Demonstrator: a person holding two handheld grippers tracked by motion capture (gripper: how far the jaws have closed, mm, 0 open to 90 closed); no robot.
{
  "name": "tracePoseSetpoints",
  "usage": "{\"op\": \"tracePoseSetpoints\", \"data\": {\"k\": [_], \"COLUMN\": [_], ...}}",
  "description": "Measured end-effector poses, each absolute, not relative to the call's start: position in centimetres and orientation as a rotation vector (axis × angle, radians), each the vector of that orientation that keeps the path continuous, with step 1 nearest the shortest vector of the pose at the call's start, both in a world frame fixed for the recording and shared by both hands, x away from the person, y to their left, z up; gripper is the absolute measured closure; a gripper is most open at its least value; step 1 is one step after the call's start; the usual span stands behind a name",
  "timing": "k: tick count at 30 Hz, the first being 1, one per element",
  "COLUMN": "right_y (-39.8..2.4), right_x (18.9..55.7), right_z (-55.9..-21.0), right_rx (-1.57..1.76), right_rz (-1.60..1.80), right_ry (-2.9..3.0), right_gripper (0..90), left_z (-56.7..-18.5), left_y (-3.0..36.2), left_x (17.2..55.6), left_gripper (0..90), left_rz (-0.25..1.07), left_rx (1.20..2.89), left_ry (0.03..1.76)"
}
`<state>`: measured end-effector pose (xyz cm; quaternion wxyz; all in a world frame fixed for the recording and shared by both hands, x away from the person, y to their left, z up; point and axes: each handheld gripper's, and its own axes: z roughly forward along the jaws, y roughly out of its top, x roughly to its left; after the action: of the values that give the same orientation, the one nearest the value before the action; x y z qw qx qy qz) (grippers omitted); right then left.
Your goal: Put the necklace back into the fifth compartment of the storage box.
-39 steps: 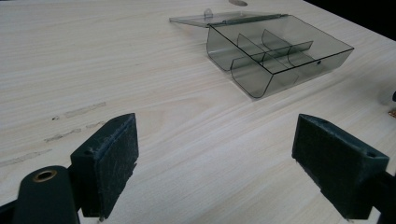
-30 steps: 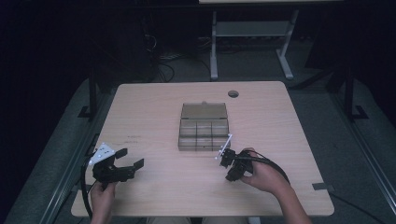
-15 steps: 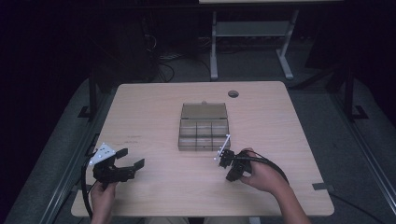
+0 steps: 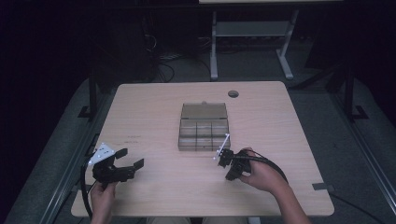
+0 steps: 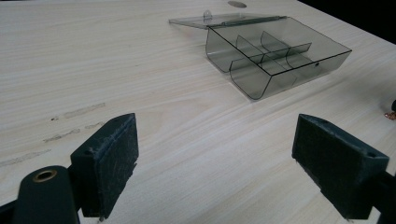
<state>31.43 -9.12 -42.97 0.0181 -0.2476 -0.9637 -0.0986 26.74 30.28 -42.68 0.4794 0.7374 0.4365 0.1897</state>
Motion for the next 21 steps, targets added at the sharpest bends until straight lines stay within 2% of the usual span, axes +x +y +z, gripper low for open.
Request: {"op": "tracePoseSetpoints", "data": {"k": [21], "right_y": [-9.0], "right_x": [31.4], "right_z": [-39.1], "right_rx": [-0.75], "right_rz": [-0.36], "right_ry": [-3.017], "right_gripper": [87.7], "left_z": [-42.7], "left_y": [30.3], "left_x": [26.7], "left_gripper": [14.3], "left_rz": [0.455], "left_rx": [1.783], "left_ry": [1.074]}}
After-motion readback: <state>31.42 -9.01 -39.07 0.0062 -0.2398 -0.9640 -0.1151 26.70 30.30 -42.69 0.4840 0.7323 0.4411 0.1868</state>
